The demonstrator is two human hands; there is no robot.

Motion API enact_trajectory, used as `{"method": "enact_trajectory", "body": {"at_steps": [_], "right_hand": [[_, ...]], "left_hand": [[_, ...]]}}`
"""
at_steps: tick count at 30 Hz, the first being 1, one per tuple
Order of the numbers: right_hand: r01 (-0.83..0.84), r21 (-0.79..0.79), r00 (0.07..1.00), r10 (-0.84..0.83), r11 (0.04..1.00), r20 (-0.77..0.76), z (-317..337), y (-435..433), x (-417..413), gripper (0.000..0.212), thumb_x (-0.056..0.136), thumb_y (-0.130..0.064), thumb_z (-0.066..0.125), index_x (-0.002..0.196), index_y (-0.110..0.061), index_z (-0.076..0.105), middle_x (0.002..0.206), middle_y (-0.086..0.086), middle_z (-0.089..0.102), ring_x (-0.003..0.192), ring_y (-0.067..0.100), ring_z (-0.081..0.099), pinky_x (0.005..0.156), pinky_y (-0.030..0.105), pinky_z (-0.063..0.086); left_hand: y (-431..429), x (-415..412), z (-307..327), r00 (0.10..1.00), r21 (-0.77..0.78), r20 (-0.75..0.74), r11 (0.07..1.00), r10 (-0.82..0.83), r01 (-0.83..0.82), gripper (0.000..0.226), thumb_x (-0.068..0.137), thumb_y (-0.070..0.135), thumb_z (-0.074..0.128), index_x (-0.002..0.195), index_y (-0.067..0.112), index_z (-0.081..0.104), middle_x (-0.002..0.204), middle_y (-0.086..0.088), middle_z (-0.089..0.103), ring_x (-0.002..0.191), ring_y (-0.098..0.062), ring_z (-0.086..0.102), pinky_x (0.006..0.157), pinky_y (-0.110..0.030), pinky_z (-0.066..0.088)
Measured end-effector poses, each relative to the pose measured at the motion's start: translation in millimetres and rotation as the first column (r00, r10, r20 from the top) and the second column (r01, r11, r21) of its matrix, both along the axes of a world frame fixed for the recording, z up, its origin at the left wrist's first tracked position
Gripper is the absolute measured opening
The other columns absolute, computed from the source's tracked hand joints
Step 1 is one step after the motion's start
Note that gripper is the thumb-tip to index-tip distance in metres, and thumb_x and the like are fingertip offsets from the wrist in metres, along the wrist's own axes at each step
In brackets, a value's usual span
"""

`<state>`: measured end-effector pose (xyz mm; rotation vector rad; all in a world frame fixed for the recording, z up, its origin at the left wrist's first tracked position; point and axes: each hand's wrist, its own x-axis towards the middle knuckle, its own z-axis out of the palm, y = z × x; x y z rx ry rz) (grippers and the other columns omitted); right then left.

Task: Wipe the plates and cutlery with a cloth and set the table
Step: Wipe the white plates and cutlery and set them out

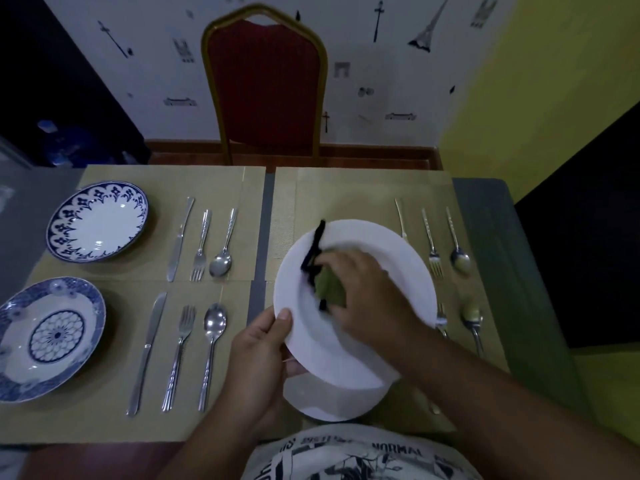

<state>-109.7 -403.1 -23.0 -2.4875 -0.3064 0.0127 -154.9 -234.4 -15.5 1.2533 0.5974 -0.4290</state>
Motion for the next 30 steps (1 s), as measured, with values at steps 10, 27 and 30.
{"method": "enact_trajectory", "body": {"at_steps": [10,27,30], "right_hand": [[-0.079,0.038,0.979,0.085,0.996,-0.184,2,-26,-39,0.065,0.076,-0.034,0.071,0.133,-0.041,0.041,0.132,-0.018,0.043,0.121,0.007,0.041,0.097,0.025,0.034],[0.054,0.027,0.987,-0.049,0.998,-0.151,-8,-9,-56,0.060,0.068,-0.032,0.071,0.123,-0.038,0.047,0.123,-0.012,0.049,0.112,0.015,0.046,0.093,0.040,0.045],[-0.053,0.064,0.995,0.058,0.997,-0.085,-8,13,-37,0.055,0.073,-0.039,0.062,0.126,-0.037,0.050,0.127,-0.012,0.052,0.115,0.014,0.048,0.098,0.041,0.044]], "left_hand": [[4,10,4,0.996,-0.050,-0.017,0.995,0.089,-0.090,0.023,0.103,0.019,0.050,0.108,0.012,0.072,0.097,-0.015,0.078,0.075,-0.024,0.076,0.058,-0.036,0.060],[5,3,-2,1.000,0.000,0.020,1.000,-0.003,0.003,0.023,0.102,0.017,0.052,0.109,0.010,0.073,0.098,-0.017,0.077,0.082,-0.032,0.074,0.067,-0.043,0.061],[1,-2,-7,0.997,-0.017,0.010,0.997,-0.073,0.073,0.026,0.103,0.017,0.049,0.115,0.012,0.072,0.102,-0.016,0.077,0.088,-0.036,0.074,0.071,-0.045,0.061]]}}
